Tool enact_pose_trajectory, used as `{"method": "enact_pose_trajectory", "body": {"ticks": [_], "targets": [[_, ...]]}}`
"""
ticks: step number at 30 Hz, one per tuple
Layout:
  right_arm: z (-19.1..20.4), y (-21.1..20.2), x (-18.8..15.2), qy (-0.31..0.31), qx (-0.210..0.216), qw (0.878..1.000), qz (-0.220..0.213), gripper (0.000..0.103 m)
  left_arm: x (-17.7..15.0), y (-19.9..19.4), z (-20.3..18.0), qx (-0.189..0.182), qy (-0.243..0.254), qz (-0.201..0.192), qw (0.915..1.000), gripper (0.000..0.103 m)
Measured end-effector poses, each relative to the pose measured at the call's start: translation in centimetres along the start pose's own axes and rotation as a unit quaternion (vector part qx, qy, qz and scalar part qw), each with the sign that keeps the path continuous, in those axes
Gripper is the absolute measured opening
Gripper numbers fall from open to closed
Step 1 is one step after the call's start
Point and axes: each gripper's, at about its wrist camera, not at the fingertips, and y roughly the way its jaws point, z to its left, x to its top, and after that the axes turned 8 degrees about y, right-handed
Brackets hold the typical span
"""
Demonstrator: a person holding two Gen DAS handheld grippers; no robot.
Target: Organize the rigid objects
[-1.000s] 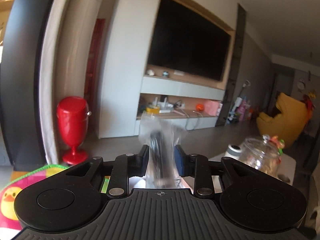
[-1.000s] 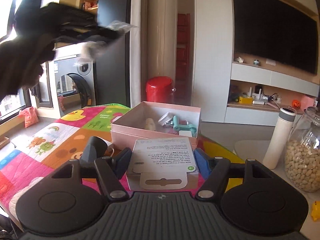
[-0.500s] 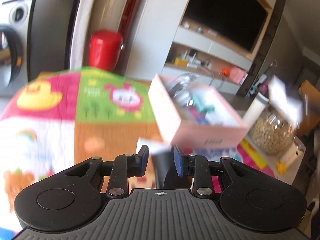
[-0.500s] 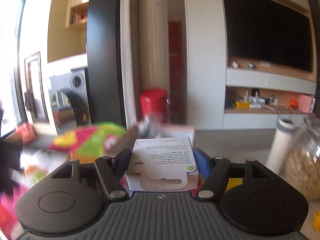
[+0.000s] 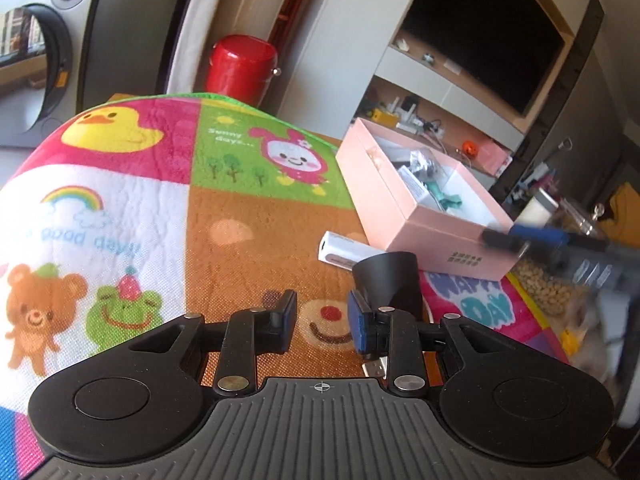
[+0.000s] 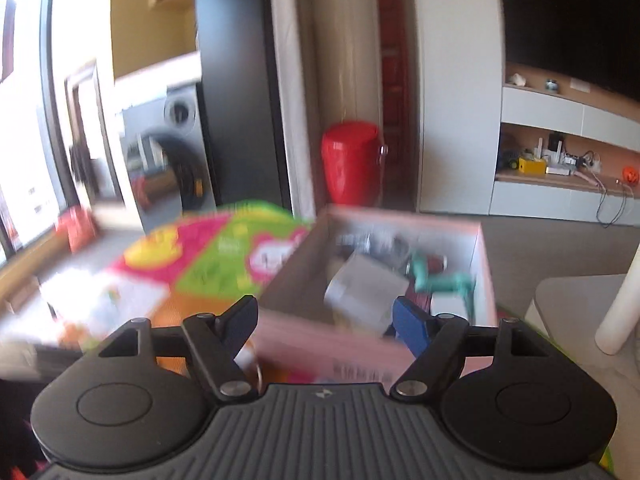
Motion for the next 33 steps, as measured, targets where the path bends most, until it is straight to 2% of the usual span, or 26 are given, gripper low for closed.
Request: {"method": "enact_pose_trajectory", "body": {"ticks": [2, 4, 8, 10, 12, 15, 17, 20, 21, 23, 25, 29, 33], "targets": [[1.6, 1.6, -1.9, -0.036, -0.011, 0.999, 0.027, 0.061, -0.1, -0.2, 0.2, -0.004, -0.004, -0.003, 1.0, 0.03], [3.0, 2.9, -3.1, -0.047, -0.002, 0.997, 0.064, 0.054, -0.1, -0.5, 0.3, -0.006, -0.004, -0.007, 1.0, 0.031], [5.0, 3.7, -4.5, -0.033, 0.06, 0.992, 0.107, 0.053, -0.2, -1.3, 0.7, -0.009, -0.01, -0.015, 0.9998, 0.031], [6.7, 3.8, -5.0, -0.048, 0.102, 0.986, 0.125, 0.053, -0.2, -1.6, 0.8, -0.007, -0.011, -0.018, 0.9997, 0.031], [8.2, 3.4, -5.7, -0.077, 0.118, 0.982, 0.124, 0.053, -0.2, -1.8, 0.8, -0.005, -0.012, -0.021, 0.9997, 0.031], [9.8, 2.4, -6.3, -0.13, 0.091, 0.984, 0.083, 0.053, -0.2, -1.9, 0.7, -0.005, -0.011, -0.026, 0.9996, 0.031], [9.7, 2.2, -6.1, -0.133, 0.069, 0.987, 0.06, 0.053, -0.2, -1.8, 0.6, -0.007, -0.008, -0.025, 0.9996, 0.031], [8.4, 2.5, -5.7, -0.13, 0.011, 0.991, 0.032, 0.051, -0.4, -1.5, 0.2, -0.01, -0.005, -0.019, 0.9998, 0.03], [7.9, 2.9, -5.6, -0.123, 0.001, 0.992, 0.036, 0.048, -0.5, -1.4, 0.0, -0.01, -0.002, -0.016, 0.9998, 0.031], [6.2, 3.9, -5.2, -0.097, -0.005, 0.993, 0.065, 0.022, -0.6, -1.2, -0.3, -0.012, 0.006, -0.012, 0.9998, 0.031], [5.0, 4.2, -5.4, -0.078, 0.003, 0.993, 0.091, 0.01, -0.7, -1.1, -0.8, -0.01, 0.018, -0.011, 0.9997, 0.031], [3.5, 2.3, -6.8, -0.082, -0.001, 0.993, 0.088, 0.008, -0.7, -1.4, -1.5, 0.007, 0.037, -0.018, 0.9991, 0.031], [1.5, -0.6, -8.3, -0.076, -0.019, 0.993, 0.083, 0.008, -0.4, -1.3, -1.6, 0.013, 0.033, -0.022, 0.9991, 0.03]]}}
